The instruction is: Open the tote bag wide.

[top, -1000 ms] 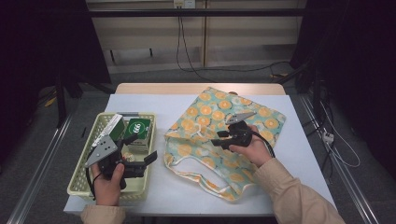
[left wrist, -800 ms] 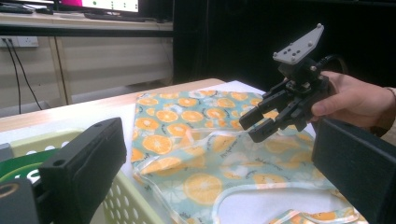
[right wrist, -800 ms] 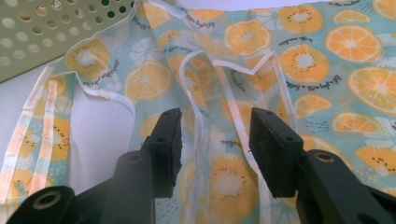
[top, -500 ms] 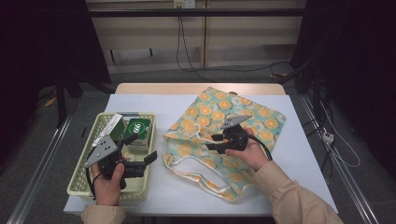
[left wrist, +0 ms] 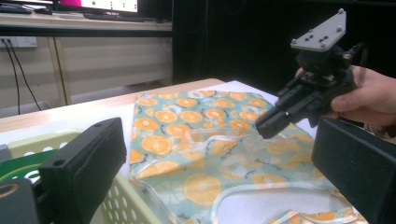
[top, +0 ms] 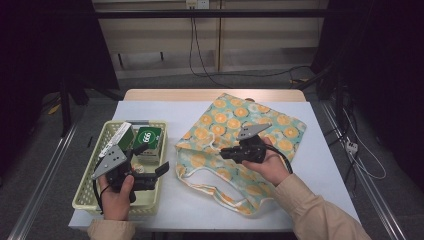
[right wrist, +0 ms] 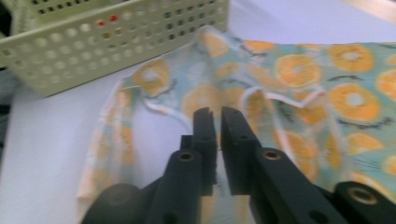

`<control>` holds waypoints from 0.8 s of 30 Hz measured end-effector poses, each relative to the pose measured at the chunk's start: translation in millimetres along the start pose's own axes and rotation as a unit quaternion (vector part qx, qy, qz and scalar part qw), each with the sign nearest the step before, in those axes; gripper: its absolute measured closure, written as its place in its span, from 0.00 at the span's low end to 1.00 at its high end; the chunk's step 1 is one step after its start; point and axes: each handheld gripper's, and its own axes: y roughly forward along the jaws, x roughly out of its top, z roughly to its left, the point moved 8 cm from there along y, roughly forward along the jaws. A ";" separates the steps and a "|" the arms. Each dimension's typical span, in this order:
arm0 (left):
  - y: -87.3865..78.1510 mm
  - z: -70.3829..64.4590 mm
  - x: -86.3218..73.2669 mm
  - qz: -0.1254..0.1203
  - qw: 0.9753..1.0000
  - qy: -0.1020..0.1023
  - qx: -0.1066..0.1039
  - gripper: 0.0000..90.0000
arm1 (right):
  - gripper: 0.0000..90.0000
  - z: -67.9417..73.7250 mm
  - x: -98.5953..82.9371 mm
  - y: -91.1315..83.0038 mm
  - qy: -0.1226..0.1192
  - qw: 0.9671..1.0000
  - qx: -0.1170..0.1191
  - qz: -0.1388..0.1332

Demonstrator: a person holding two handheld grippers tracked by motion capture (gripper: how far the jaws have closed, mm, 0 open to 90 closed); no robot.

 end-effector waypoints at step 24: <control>1.3 0.4 -2.1 0.007 1.000 0.002 -0.001 0.03 | 0.63 -37.1 -63.8 22.2 0.017 0.995 -0.061 0.082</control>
